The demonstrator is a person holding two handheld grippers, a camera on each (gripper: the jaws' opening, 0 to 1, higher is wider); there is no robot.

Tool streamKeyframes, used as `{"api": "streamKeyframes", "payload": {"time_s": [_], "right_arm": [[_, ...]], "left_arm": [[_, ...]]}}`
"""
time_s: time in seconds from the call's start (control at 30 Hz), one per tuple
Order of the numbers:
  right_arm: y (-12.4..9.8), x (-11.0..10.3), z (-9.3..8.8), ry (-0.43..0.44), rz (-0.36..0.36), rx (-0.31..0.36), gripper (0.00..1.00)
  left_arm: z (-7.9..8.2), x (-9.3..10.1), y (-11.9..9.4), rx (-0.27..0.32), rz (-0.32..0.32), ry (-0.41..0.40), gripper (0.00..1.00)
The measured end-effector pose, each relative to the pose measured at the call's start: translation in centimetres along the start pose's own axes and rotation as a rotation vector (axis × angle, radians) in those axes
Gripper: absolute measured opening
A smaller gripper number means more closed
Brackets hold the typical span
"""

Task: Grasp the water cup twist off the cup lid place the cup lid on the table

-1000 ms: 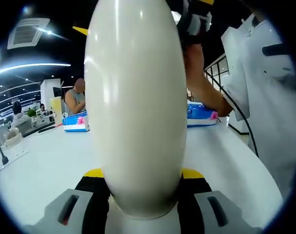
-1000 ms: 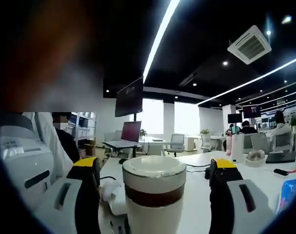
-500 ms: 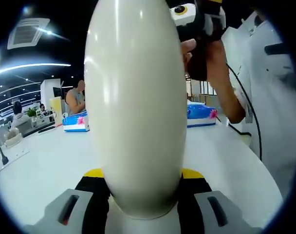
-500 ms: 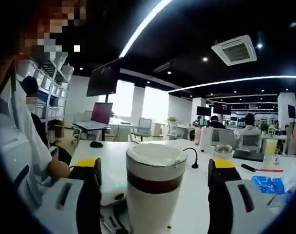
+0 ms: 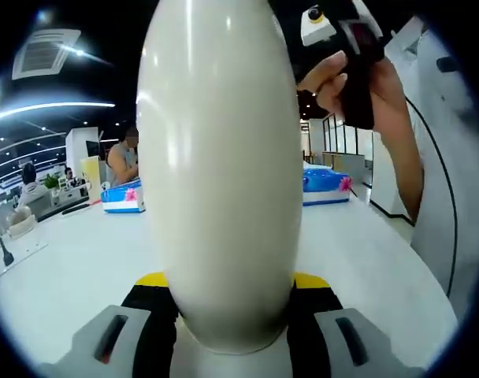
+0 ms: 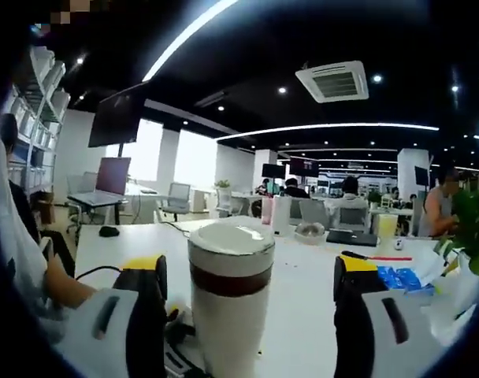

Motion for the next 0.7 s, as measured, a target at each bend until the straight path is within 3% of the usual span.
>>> {"api": "streamKeyframes", "payload": {"time_s": [0.2, 0.7], "right_arm": [[0.2, -0.9, -0.1, -0.029, -0.055, 0.004, 0.89], [0.9, -1.3, 0.2, -0.046, -0.062, -0.002, 0.79]], "left_arm": [[0.0, 0.0, 0.0, 0.000, 0.000, -0.001, 0.55], [-0.1, 0.0, 0.1, -0.003, 0.002, -0.002, 0.55]]}}
Point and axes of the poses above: the point that each gripper's makers call its tool centre point, and the gripper's own axes: y roughly forward along the fingers, x roughly to its right, z roughly out of its top, the point moved 5 cm from there along -y, roughly backward along the fingers, and after that the axes turned 13 degrees about x, right-handed, at the moved point
